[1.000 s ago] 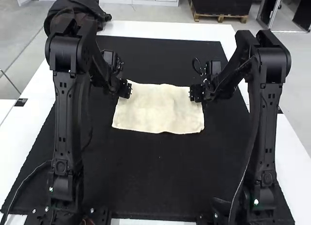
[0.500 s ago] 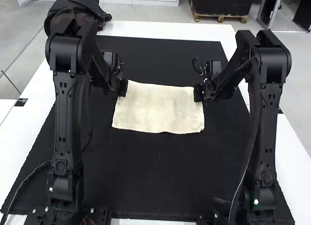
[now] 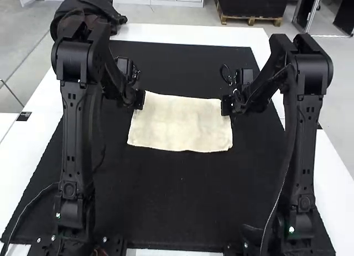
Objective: Fold the towel.
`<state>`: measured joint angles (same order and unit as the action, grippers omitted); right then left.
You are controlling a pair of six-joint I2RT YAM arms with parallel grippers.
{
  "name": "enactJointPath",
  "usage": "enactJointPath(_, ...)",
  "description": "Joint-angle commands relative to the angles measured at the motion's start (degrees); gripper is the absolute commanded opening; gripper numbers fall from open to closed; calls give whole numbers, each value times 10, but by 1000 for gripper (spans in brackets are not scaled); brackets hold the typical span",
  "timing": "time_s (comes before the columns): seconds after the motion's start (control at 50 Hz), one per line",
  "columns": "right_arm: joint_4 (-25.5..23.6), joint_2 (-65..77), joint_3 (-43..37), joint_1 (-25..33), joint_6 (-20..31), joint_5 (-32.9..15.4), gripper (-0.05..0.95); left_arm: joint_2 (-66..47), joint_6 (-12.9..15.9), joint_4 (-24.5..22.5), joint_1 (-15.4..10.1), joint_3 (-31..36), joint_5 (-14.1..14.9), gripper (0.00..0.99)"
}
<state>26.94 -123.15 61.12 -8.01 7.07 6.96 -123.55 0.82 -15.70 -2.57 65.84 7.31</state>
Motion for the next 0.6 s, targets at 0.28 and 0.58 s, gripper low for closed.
enactJointPath(0.28,0,75,-25,12,-8,15,-20,67,4,11,20,-6,13,21)
enactJointPath(0.58,0,117,-58,14,-12,20,-20,104,4,14,34,-50,31,21)
